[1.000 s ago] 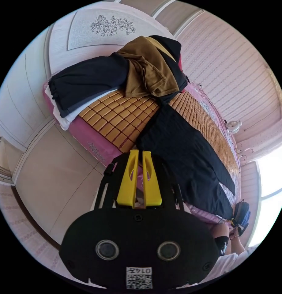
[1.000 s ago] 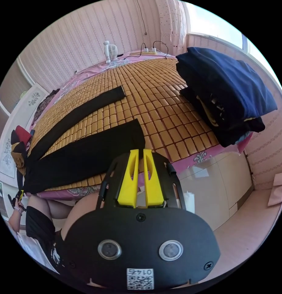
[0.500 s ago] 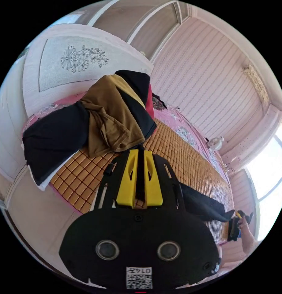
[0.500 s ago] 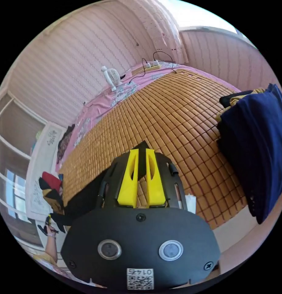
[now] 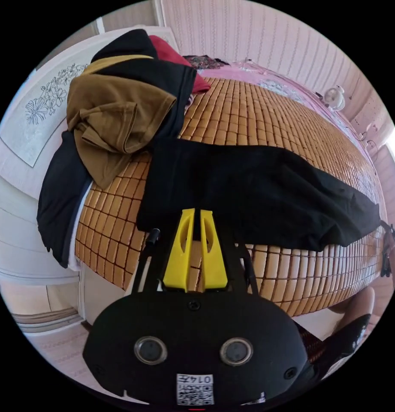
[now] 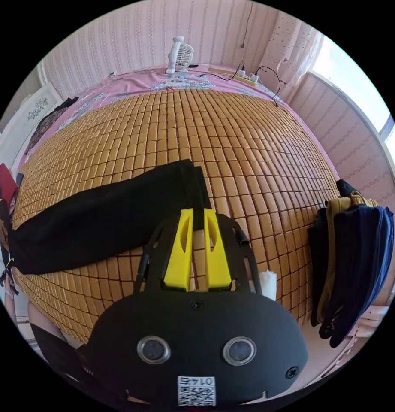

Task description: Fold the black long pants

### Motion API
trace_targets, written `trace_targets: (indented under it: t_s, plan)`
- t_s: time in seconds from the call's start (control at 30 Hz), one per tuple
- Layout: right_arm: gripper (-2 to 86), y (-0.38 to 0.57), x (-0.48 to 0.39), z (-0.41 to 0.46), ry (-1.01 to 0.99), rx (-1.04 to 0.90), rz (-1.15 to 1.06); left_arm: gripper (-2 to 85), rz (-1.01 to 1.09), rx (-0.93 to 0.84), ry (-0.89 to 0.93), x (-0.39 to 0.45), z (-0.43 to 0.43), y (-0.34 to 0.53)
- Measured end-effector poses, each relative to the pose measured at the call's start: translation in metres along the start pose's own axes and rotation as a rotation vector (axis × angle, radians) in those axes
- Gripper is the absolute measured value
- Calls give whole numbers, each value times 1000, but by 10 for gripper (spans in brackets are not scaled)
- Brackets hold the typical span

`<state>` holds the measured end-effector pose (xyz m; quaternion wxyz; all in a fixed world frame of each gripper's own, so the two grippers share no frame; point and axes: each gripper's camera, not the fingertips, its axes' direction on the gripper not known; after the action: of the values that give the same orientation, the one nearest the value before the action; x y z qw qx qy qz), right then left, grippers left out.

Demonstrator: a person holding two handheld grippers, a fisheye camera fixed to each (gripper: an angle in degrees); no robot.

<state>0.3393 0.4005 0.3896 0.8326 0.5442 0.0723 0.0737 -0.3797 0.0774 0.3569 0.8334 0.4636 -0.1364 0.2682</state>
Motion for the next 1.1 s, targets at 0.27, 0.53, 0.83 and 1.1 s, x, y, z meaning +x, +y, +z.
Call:
trace_targets:
  t_s: [0.27, 0.53, 0.83, 1.1]
  plan:
    - [4, 87, 30, -36, -114, -28, 20, -9, 108, -59, -53, 13, -21, 7]
    - [40, 190, 52, -90, 2, 46, 61, -4, 153, 145, 61, 39, -89, 29]
    - [93, 149, -86, -91, -229, 173, -472, 55, 737, 204, 313, 229, -113, -1]
    - [17, 140, -171, -46, -344, 11, -718, 37, 918, -87, 293, 342, -56, -24]
